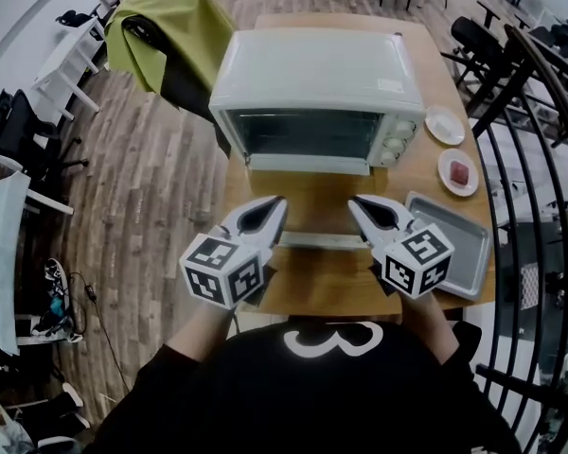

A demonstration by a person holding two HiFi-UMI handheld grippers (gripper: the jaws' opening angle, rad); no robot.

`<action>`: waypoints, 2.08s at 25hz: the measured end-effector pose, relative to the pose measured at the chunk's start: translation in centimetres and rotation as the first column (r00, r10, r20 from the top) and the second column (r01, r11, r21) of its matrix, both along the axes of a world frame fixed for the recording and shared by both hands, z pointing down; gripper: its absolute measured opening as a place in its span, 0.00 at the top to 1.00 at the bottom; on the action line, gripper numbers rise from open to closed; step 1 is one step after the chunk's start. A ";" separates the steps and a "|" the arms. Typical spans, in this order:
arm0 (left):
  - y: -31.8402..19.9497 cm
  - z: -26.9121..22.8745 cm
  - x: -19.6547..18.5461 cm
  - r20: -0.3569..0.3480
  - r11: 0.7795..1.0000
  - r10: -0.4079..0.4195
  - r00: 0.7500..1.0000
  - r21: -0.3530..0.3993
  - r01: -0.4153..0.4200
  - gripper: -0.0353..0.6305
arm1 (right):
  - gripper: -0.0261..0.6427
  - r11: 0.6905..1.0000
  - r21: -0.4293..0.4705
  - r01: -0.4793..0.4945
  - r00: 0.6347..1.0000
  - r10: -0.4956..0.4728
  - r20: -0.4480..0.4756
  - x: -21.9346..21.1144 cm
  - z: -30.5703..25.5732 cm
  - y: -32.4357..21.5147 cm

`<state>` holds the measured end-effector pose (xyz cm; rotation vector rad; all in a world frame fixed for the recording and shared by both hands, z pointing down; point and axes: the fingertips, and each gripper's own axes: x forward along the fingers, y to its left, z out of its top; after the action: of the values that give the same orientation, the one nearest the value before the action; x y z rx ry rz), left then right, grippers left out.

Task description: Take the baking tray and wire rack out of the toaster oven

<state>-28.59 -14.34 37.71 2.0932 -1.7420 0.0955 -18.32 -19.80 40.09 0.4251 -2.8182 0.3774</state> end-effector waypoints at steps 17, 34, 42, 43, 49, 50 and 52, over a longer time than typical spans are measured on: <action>-10.2 0.9 -8.0 -0.668 0.990 -0.034 0.743 0.080 0.118 0.87 | 0.84 0.839 -0.537 -0.091 0.879 0.321 0.354 -5.7 1.2 -10.8; -16.5 6.0 -16.1 -0.892 0.914 -0.206 0.401 -0.029 0.405 0.71 | 0.74 0.580 -0.798 -0.165 0.622 0.689 0.372 -6.9 4.3 -20.0; -18.3 6.1 -16.9 -0.895 0.917 -0.212 0.394 -0.042 0.397 0.82 | 0.86 0.599 -0.782 -0.173 0.618 0.684 0.388 -7.6 3.5 -21.4; -18.3 6.1 -16.8 -0.896 0.919 -0.207 0.393 -0.040 0.392 0.83 | 0.86 0.599 -0.781 -0.175 0.615 0.686 0.389 -7.6 3.5 -21.4; -18.5 5.7 -16.5 -0.898 0.926 -0.200 0.391 -0.043 0.375 0.89 | 0.91 0.604 -0.780 -0.162 0.606 0.685 0.404 -7.5 3.2 -21.4; -18.5 5.8 -16.5 -0.899 0.927 -0.202 0.390 -0.047 0.373 0.89 | 0.91 0.599 -0.784 -0.159 0.602 0.689 0.404 -7.5 3.3 -21.4; -18.6 5.8 -16.5 -0.898 0.928 -0.207 0.388 -0.054 0.369 0.89 | 0.91 0.591 -0.791 -0.156 0.595 0.696 0.402 -7.4 3.3 -21.4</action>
<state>-45.05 -32.90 43.55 1.3585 -1.3447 -1.1152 -25.72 -41.20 43.35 1.0242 -2.7822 2.0426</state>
